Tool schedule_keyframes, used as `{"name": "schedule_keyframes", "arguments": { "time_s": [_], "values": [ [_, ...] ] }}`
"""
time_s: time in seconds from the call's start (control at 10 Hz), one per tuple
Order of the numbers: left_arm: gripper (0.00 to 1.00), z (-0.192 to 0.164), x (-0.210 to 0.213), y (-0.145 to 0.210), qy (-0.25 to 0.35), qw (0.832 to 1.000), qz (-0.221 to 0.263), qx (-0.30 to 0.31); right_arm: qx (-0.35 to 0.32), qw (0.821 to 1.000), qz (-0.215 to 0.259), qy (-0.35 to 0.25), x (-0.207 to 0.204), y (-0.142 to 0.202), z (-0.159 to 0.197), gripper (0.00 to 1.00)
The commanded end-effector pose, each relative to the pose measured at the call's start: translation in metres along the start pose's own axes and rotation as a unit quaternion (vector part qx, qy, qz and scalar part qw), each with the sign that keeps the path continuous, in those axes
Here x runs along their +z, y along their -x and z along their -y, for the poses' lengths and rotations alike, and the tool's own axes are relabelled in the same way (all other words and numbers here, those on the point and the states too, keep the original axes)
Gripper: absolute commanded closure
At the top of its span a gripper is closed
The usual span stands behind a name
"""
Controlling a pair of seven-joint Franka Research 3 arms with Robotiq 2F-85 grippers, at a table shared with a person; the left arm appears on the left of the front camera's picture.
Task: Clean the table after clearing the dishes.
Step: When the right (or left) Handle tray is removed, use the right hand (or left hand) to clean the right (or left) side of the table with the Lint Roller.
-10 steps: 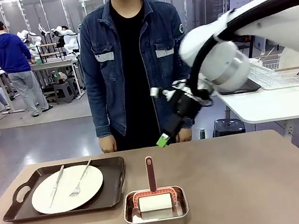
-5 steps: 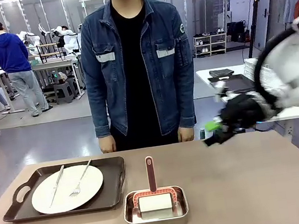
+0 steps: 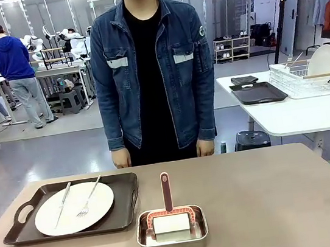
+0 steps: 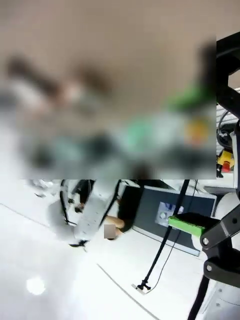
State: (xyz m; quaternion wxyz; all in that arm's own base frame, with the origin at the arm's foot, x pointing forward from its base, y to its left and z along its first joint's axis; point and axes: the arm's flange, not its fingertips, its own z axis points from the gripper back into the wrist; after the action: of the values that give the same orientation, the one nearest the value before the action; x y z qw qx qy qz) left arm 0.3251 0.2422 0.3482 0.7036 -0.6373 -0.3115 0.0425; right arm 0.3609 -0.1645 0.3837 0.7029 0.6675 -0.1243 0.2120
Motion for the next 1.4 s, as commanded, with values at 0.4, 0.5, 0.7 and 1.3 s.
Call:
{"name": "schedule_keyframes", "arguments": {
  "time_s": [0.4,0.5,0.7,1.3],
  "values": [
    [0.00,0.001,0.005,0.002,0.004,1.000,-0.005,-0.007,-0.061,0.979,0.165,0.106,0.082,0.046,-0.050,0.00],
    [0.00,0.001,0.005,0.002,0.004,1.000,-0.005,-0.007,-0.025,0.990,0.113,0.080,0.094,0.054,-0.040,0.00],
    [0.00,0.001,0.005,0.002,0.004,1.000,-0.005,-0.007,-0.025,0.990,0.113,0.080,0.094,0.054,-0.040,0.00],
    [0.00,0.001,0.005,0.002,0.004,1.000,-0.005,-0.007,-0.025,0.990,0.113,0.080,0.094,0.054,-0.040,0.00]
  ]
}}
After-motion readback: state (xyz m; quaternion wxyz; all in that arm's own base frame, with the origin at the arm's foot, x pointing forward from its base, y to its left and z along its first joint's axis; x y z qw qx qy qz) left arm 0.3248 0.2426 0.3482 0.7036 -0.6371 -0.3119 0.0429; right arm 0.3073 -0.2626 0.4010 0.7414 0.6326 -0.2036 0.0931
